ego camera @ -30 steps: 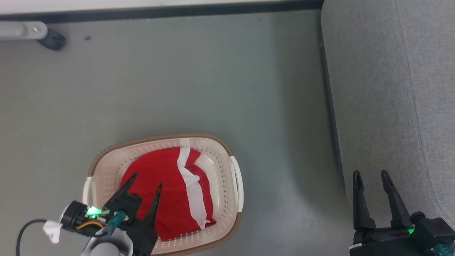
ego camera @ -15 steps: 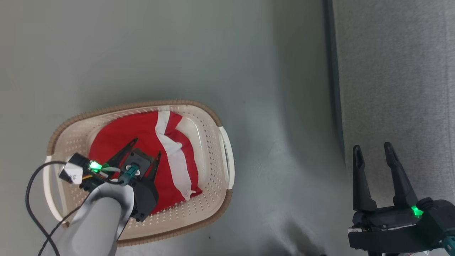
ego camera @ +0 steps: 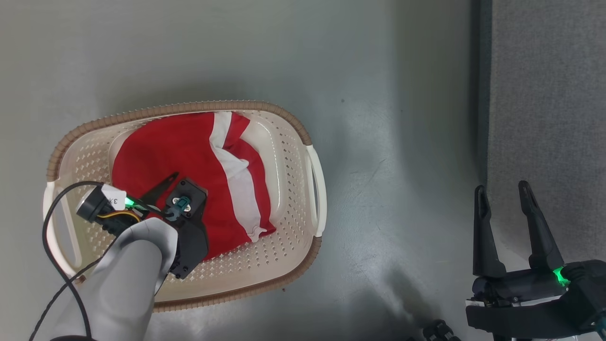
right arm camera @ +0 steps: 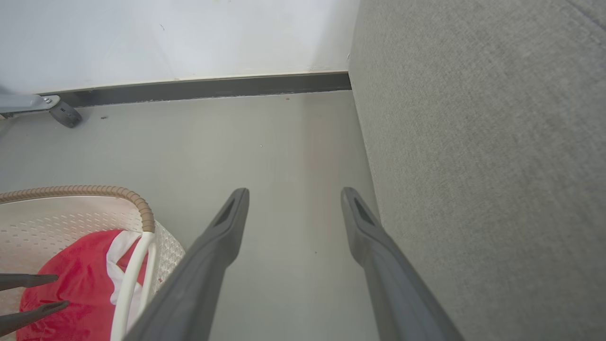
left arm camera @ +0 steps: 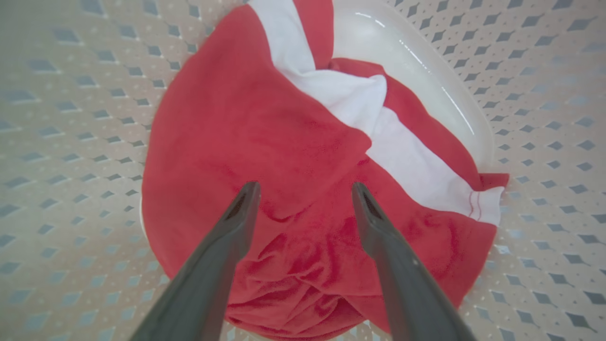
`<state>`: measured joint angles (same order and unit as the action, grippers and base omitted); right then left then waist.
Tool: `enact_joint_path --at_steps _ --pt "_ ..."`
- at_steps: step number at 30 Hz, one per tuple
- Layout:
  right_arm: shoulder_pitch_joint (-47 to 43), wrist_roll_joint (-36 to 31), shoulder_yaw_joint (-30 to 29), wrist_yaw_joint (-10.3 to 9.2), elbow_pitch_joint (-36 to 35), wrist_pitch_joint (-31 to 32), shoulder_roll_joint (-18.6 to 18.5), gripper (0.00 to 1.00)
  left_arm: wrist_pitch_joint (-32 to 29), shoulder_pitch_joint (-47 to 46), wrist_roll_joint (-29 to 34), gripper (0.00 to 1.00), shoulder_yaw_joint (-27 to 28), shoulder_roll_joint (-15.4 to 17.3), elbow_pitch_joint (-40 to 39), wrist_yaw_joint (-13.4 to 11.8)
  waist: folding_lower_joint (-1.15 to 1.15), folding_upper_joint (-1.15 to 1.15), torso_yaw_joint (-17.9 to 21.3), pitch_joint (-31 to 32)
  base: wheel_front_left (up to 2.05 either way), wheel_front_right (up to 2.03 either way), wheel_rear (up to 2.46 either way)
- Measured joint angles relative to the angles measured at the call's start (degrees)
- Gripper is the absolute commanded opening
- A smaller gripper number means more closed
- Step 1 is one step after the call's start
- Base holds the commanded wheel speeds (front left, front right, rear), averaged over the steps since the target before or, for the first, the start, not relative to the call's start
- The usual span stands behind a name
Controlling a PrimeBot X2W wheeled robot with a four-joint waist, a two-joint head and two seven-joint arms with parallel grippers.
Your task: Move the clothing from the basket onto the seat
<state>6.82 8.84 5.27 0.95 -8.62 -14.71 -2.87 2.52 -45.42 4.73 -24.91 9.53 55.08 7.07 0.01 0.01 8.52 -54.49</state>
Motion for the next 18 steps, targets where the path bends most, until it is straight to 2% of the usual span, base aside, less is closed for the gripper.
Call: enact_joint_path --at_steps 15,18 --pt "-0.26 -1.98 0.78 -0.01 -3.04 0.00 0.00 1.00 -3.15 -6.53 2.52 1.00 -2.75 -3.33 8.09 -0.01 -0.01 0.00 -0.29 -2.40 0.00 0.00 0.00" --pt "-0.31 -2.26 1.23 -0.01 -4.10 0.00 0.00 1.00 -4.32 -7.22 2.64 1.00 -2.79 -3.71 9.80 -0.68 -0.01 -0.01 -0.20 -2.50 0.00 0.00 0.00"
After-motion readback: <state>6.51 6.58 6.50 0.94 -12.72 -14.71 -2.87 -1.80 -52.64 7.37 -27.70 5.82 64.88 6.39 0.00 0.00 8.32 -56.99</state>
